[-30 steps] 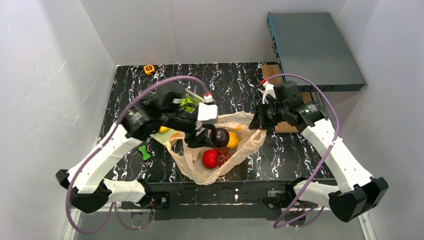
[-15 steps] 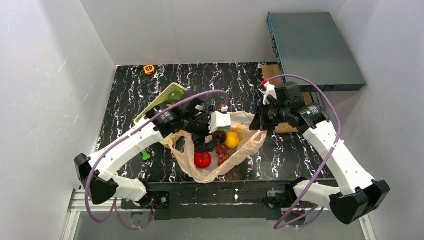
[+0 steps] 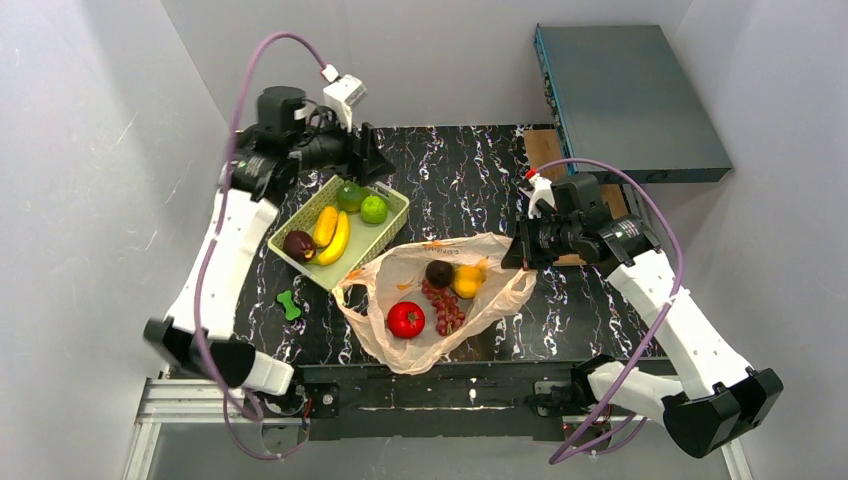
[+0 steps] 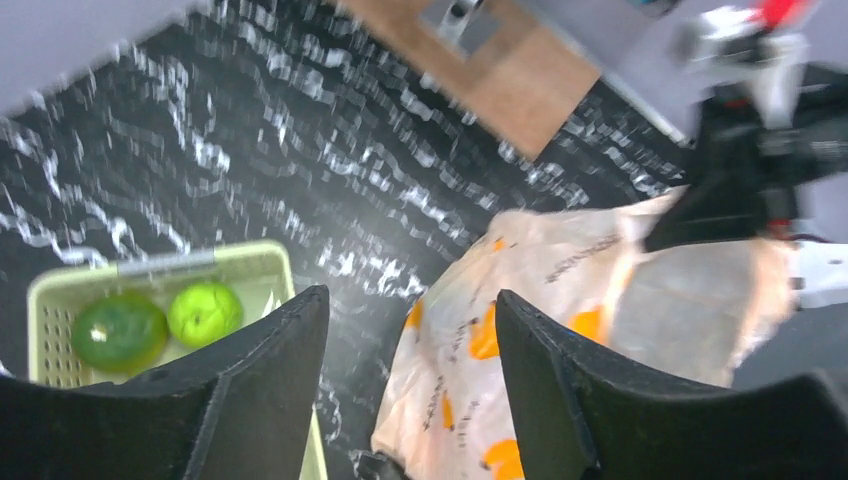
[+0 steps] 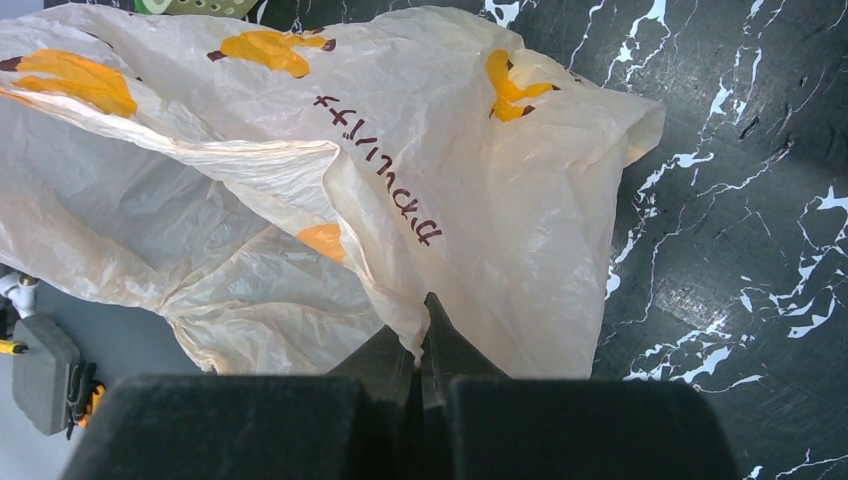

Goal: Place the fake fruits into the plastic bag and tie a complex knot

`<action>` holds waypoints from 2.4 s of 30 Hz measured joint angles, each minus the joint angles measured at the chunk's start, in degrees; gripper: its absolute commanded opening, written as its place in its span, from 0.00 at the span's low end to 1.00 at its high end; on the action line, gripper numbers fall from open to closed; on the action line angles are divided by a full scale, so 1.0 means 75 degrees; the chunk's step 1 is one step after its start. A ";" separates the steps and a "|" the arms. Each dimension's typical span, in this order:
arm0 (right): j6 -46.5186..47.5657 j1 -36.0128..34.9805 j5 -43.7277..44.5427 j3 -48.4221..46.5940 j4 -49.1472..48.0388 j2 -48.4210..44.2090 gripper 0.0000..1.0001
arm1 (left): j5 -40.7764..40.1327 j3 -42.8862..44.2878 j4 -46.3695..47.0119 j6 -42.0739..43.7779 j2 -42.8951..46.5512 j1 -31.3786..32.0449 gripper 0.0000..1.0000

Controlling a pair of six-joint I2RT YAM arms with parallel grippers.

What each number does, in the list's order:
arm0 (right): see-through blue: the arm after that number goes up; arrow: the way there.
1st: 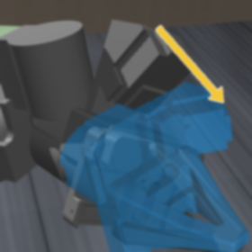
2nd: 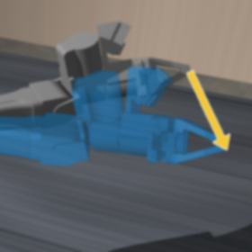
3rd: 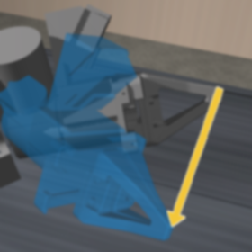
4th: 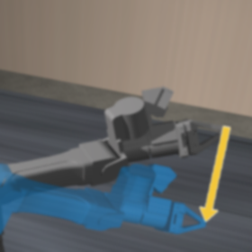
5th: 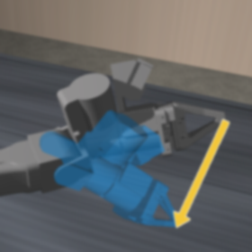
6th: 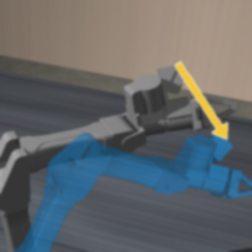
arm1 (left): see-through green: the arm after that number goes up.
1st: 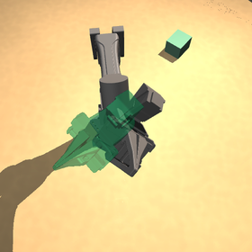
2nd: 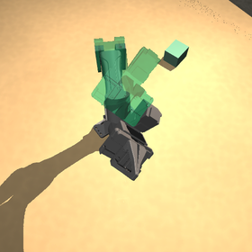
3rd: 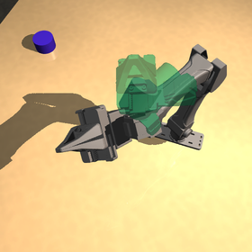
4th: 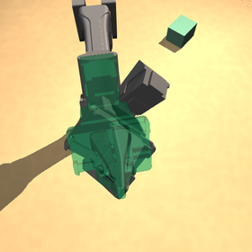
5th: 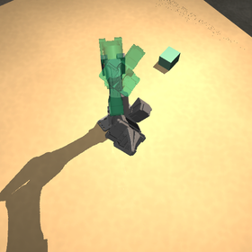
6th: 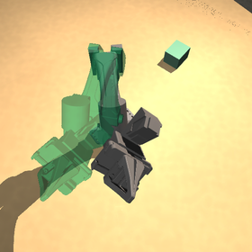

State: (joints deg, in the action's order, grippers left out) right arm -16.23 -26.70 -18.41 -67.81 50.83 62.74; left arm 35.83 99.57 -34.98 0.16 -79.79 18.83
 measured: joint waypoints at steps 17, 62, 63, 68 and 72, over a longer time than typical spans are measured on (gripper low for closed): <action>0.0300 -0.0009 -0.0017 -0.0093 0.0035 -0.0131 0.01 | -0.1125 -0.1480 -0.1373 0.0032 -0.4264 0.0015 0.53; -0.0140 -0.0242 0.0239 -0.1807 -0.0385 0.1192 0.01 | 0.3643 -0.3960 -0.5796 0.3465 0.2614 -0.4709 0.92; -0.0172 -0.0242 0.0239 -0.1839 -0.0376 0.1204 0.01 | 0.3555 -0.4115 -0.5517 0.3281 0.2649 -0.4438 0.90; -0.0248 -0.0242 0.0271 -0.2063 -0.0434 0.1431 0.01 | 0.3136 -0.4861 -0.4465 0.2468 0.2509 -0.3051 0.58; -0.0274 -0.0239 0.0361 -0.2503 -0.0460 0.1848 0.01 | 0.3066 -0.4820 -0.4202 0.2078 0.1990 -0.2900 0.17</action>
State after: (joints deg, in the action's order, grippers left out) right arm -18.28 -28.49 -15.70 -86.59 47.37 76.60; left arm 58.83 63.42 -66.50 15.75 -64.86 -2.92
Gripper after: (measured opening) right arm 0.031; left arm 0.429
